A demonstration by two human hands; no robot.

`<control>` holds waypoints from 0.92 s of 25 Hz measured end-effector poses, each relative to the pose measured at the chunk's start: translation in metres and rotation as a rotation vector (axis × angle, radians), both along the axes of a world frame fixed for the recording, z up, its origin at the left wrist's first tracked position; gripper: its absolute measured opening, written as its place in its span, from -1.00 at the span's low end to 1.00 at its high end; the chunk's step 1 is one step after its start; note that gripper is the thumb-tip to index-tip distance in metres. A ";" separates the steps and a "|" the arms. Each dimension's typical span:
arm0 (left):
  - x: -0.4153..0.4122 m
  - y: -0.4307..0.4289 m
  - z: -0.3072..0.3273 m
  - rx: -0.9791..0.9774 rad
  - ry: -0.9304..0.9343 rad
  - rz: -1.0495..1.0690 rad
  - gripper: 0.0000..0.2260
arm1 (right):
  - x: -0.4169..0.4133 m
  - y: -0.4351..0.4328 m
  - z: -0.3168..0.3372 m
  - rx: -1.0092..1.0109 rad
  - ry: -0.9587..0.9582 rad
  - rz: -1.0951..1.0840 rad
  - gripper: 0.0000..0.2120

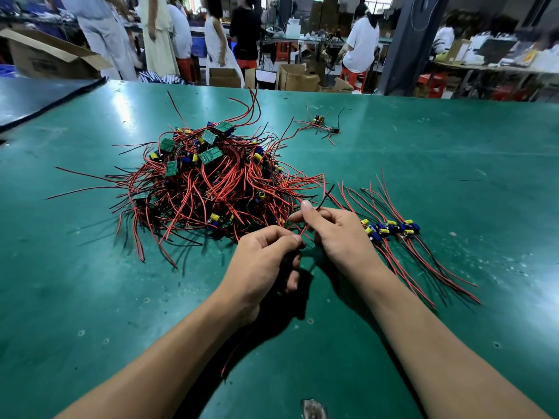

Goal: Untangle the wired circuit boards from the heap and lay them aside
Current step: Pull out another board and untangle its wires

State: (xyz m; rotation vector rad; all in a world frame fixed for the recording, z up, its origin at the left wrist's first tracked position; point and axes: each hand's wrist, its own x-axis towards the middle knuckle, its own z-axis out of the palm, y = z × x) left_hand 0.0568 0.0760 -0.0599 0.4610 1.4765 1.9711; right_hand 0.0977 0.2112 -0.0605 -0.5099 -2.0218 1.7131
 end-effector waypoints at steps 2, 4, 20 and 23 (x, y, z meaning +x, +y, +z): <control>0.001 0.000 0.002 0.003 0.022 -0.025 -0.88 | -0.002 0.001 0.002 -0.056 0.020 -0.066 -0.62; 0.002 -0.001 0.003 -0.007 0.046 -0.056 -0.91 | -0.004 0.001 0.004 -0.223 0.019 -0.112 -0.55; -0.003 -0.004 0.002 -0.002 -0.005 -0.048 -0.86 | 0.008 -0.002 0.004 -0.344 -0.054 0.369 -0.60; -0.005 -0.005 0.005 -0.013 -0.023 -0.077 -0.83 | 0.004 0.009 0.003 -0.133 -0.037 0.208 -0.58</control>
